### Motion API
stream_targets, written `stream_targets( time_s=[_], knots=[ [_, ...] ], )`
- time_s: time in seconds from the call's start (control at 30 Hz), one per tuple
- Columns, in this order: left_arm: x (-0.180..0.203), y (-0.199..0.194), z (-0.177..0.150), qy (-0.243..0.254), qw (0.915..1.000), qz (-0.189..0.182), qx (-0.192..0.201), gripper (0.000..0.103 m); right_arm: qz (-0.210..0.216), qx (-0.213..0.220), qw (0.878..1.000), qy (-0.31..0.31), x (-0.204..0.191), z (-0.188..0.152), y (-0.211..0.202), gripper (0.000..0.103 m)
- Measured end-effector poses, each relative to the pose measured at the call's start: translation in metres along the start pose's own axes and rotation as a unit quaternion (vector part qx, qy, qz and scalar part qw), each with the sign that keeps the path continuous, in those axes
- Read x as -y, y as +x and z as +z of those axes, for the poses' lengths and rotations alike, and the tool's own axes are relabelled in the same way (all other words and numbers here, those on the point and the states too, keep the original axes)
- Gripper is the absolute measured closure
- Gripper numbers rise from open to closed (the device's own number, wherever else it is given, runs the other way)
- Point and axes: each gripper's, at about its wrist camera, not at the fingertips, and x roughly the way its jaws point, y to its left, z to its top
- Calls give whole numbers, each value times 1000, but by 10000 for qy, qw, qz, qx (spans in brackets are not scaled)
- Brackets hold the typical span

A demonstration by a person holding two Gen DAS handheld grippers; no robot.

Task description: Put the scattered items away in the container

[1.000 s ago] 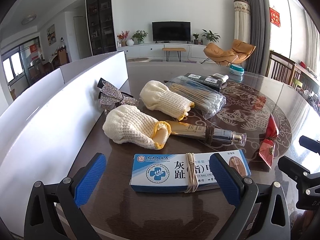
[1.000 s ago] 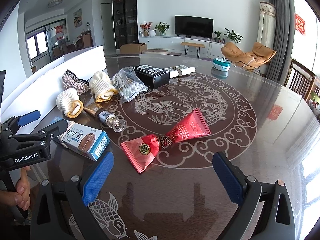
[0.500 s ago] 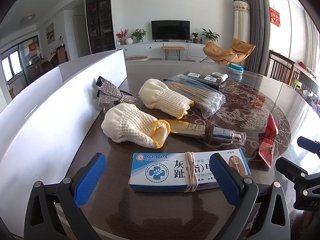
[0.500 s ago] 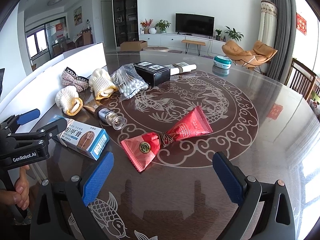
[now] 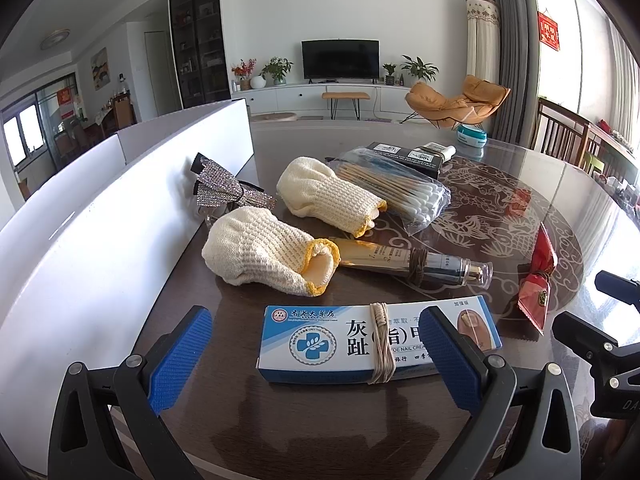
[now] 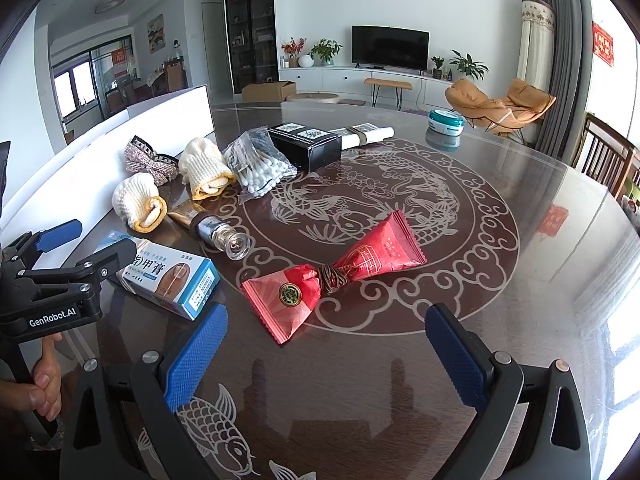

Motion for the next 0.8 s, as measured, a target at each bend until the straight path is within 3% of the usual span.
stream_targets(
  time_s=[0.2, 0.8],
  knots=[
    [0, 0, 0, 11, 10000, -20, -2, 0, -206, -4, 9996, -203, -1, 0, 2, 3],
    [0, 0, 0, 34, 10000, -68, 0, 0, -203, 28, 9996, -180, -1, 0, 3, 3]
  ],
)
